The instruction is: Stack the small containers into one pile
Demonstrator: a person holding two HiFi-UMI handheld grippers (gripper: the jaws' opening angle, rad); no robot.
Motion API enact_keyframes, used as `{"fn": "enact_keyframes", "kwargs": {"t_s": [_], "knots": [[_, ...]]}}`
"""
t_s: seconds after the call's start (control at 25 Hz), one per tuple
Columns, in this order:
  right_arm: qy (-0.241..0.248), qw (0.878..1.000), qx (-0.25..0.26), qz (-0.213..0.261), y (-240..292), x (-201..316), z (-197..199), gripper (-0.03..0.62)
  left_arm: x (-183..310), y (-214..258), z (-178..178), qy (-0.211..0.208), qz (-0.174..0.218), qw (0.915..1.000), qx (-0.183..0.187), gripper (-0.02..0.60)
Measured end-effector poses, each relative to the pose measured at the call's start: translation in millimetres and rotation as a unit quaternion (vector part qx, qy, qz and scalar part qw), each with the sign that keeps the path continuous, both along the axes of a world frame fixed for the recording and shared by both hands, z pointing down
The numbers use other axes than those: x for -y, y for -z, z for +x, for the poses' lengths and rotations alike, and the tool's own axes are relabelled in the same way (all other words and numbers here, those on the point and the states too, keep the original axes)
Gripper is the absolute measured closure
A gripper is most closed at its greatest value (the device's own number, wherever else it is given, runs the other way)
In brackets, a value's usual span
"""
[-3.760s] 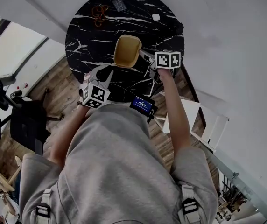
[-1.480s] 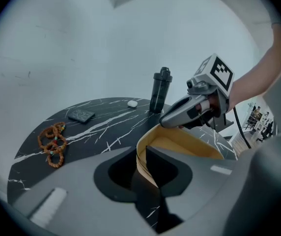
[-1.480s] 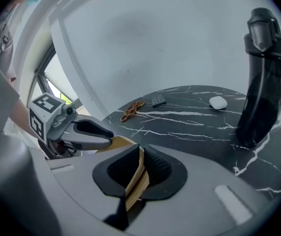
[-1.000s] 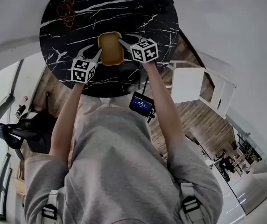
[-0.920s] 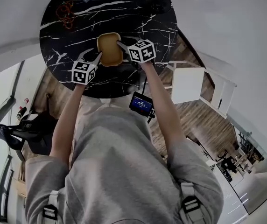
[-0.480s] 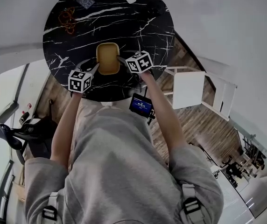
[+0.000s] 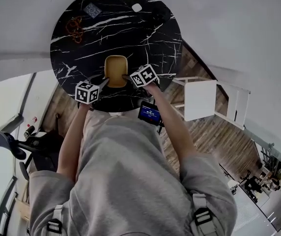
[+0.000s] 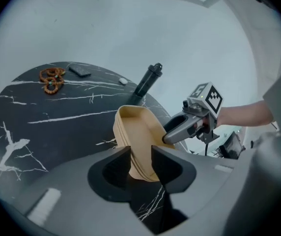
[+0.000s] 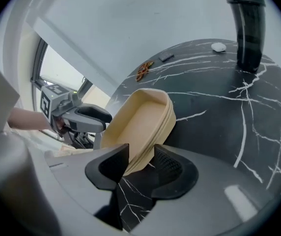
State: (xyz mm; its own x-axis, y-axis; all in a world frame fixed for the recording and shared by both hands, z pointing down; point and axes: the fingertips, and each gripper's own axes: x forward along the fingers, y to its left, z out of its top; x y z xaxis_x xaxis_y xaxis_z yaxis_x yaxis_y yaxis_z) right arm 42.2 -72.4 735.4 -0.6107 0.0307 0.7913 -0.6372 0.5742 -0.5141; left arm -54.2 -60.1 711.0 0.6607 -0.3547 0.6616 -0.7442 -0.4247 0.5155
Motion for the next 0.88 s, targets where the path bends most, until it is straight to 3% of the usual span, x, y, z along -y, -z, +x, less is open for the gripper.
{"fn": "enact_keyframes", "kwargs": {"t_s": [0.12,0.2,0.32,0.44,0.56,0.76,0.88], "knots": [[0.011,1.0,-0.021,0.016,10,-6,15,0.428,-8,7,3,-0.02,0.024,0.999,0.031,0.451],[0.006,0.999,-0.004,0.053,41,-5,18,0.437,-11,29,6,-0.033,0.057,0.9968,0.045,0.446],[-0.026,0.985,0.051,0.162,109,14,18,0.489,3,89,15,-0.056,0.17,0.9817,0.065,0.45],[-0.046,0.953,0.095,0.285,182,21,22,0.575,16,163,26,-0.052,0.302,0.949,0.075,0.487],[-0.032,0.923,0.11,0.368,241,7,17,0.582,15,223,26,-0.017,0.381,0.9217,0.072,0.534],[-0.034,0.86,0.138,0.49,324,-15,18,0.581,11,286,25,0.037,0.444,0.8914,0.085,0.561],[-0.052,0.838,0.158,0.519,358,-29,28,0.582,4,310,31,0.045,0.459,0.8836,0.081,0.568]]}}
